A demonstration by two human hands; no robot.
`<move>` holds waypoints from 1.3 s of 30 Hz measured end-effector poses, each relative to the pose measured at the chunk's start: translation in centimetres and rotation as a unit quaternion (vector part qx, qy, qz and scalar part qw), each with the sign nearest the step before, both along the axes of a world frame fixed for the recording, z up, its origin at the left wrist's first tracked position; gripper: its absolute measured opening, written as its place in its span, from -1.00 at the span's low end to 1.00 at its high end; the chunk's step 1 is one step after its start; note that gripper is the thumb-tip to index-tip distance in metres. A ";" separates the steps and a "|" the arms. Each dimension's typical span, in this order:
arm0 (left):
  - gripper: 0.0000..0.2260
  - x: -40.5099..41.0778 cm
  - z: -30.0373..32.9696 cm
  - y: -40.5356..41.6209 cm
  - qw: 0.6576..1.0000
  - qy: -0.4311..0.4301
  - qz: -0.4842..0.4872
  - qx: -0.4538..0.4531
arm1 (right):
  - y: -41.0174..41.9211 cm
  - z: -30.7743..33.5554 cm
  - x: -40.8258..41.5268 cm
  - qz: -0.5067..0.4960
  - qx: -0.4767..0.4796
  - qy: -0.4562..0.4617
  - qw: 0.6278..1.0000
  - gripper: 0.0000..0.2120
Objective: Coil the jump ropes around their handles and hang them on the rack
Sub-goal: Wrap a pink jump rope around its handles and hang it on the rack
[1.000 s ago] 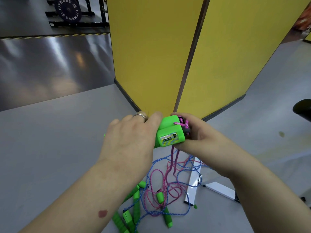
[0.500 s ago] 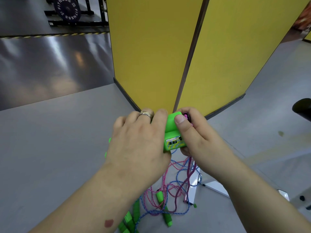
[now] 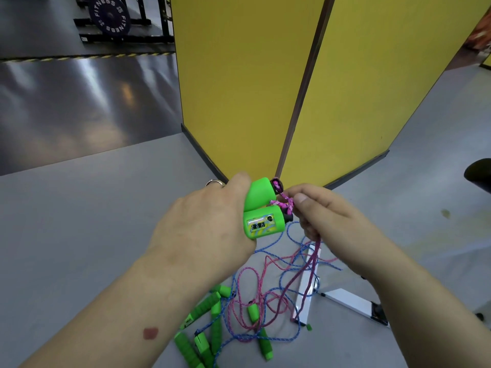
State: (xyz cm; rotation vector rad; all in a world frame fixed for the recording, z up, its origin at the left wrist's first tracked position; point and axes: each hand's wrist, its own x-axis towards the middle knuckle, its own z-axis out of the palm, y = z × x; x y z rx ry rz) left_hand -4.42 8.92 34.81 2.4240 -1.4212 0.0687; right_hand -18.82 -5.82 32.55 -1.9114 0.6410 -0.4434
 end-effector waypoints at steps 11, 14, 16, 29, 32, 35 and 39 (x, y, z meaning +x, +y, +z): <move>-0.64 1.0 -1.5 -0.1 0.996 0.040 0.050 0.057 | 4.3 2.5 0.3 0.111 -0.336 0.344 0.870 -0.70; -0.66 0.7 -1.8 0.1 0.995 0.033 0.044 0.088 | 5.2 4.8 -0.1 0.146 -0.351 0.358 0.853 -0.68; -0.67 0.1 -1.9 0.3 0.993 0.017 0.027 0.110 | 4.8 5.6 -0.2 0.170 -0.324 0.347 0.864 -0.69; -0.61 1.1 -1.0 0.2 0.971 0.052 -0.157 0.175 | 0.0 1.1 0.5 0.168 0.095 -0.028 0.981 -0.89; -0.57 0.7 -0.1 0.3 0.961 0.100 -0.192 0.175 | 0.0 0.2 0.8 0.138 0.175 -0.101 0.970 -0.80; -0.55 0.4 0.9 0.5 0.957 0.149 -0.198 0.149 | 0.1 -0.8 1.3 0.095 0.278 -0.145 0.945 -0.76; -0.60 0.7 1.5 0.3 0.973 0.171 -0.142 0.057 | 0.6 -1.7 1.6 0.040 0.284 -0.098 0.953 -0.87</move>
